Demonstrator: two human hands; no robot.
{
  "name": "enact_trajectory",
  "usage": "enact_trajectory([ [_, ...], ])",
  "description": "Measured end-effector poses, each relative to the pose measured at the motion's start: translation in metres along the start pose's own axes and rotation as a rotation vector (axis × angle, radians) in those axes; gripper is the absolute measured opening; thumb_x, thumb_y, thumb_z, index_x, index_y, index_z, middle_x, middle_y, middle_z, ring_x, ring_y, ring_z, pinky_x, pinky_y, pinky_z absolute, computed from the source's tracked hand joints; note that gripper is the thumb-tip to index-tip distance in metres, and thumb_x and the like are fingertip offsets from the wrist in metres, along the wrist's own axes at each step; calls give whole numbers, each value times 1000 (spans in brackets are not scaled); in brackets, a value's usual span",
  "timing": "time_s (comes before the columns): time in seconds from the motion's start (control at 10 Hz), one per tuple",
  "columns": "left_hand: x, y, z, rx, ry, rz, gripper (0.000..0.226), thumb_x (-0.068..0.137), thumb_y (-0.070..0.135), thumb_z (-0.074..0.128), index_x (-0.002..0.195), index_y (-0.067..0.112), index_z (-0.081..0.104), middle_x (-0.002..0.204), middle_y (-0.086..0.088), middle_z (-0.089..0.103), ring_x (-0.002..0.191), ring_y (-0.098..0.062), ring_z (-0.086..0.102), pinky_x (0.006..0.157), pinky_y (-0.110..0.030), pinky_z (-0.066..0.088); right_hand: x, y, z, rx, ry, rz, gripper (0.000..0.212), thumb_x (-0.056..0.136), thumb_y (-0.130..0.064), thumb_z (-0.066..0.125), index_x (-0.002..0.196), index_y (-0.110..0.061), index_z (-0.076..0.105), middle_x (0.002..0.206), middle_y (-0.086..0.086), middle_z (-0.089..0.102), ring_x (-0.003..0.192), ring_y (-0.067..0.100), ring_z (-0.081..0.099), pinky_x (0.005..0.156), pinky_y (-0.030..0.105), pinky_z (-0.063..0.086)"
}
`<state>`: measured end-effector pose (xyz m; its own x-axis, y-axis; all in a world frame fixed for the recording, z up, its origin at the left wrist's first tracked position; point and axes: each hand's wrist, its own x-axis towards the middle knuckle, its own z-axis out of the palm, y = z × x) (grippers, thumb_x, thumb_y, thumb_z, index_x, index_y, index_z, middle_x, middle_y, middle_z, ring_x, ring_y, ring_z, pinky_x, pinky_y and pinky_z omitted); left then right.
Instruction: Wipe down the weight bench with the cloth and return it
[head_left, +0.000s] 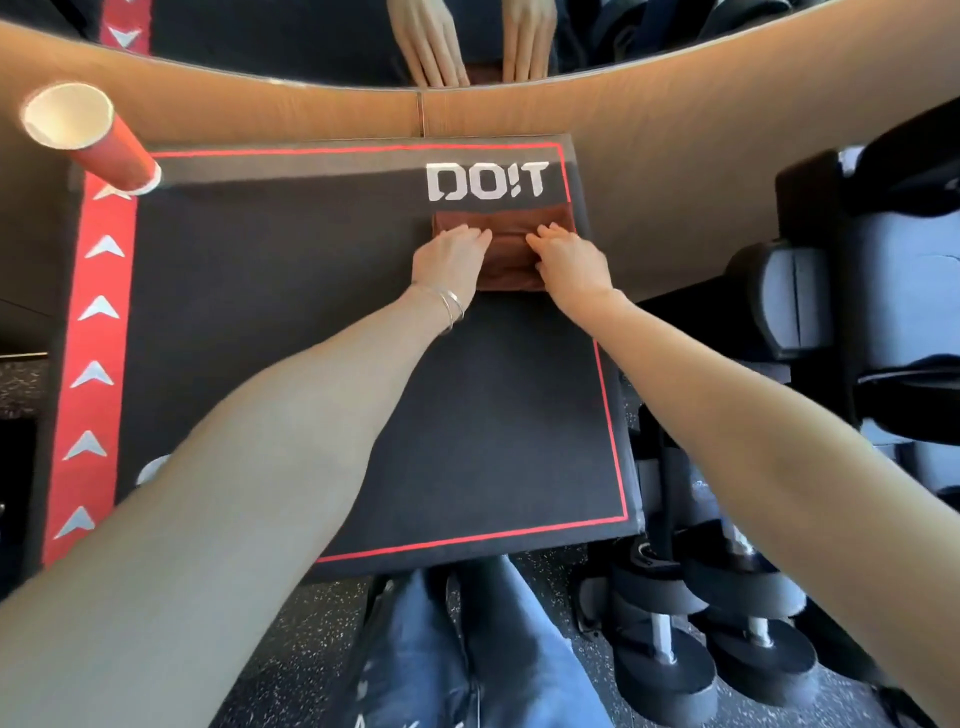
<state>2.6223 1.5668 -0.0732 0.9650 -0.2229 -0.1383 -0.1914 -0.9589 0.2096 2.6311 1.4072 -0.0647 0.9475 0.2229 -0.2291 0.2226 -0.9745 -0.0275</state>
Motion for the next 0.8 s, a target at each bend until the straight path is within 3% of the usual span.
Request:
enact_trajectory([
  [0.3, 65, -10, -2, -22, 15, 2, 46, 98, 9, 42, 143, 12, 34, 147, -8, 41, 139, -25, 33, 102, -46, 39, 69, 24, -5, 4, 32, -44, 42, 92, 2, 47, 133, -6, 45, 135, 13, 46, 130, 32, 40, 98, 46, 42],
  [0.5, 100, -19, -2, 11, 10, 64, 47, 101, 12, 34, 148, 12, 25, 155, -6, 25, 144, -23, 18, 113, -40, 23, 102, 36, -8, 25, 61, -53, 44, 92, 2, 43, 136, -6, 40, 139, 14, 39, 124, 34, 40, 91, 45, 42],
  [0.8, 116, -23, -11, 56, -85, 99, 52, 101, 17, 31, 150, 11, 12, 159, -8, 10, 147, -24, 7, 119, -43, 14, 112, 46, -16, 57, -1, -151, 57, 93, 2, 43, 146, -3, 22, 153, 17, 20, 140, 33, 18, 114, 43, 19],
])
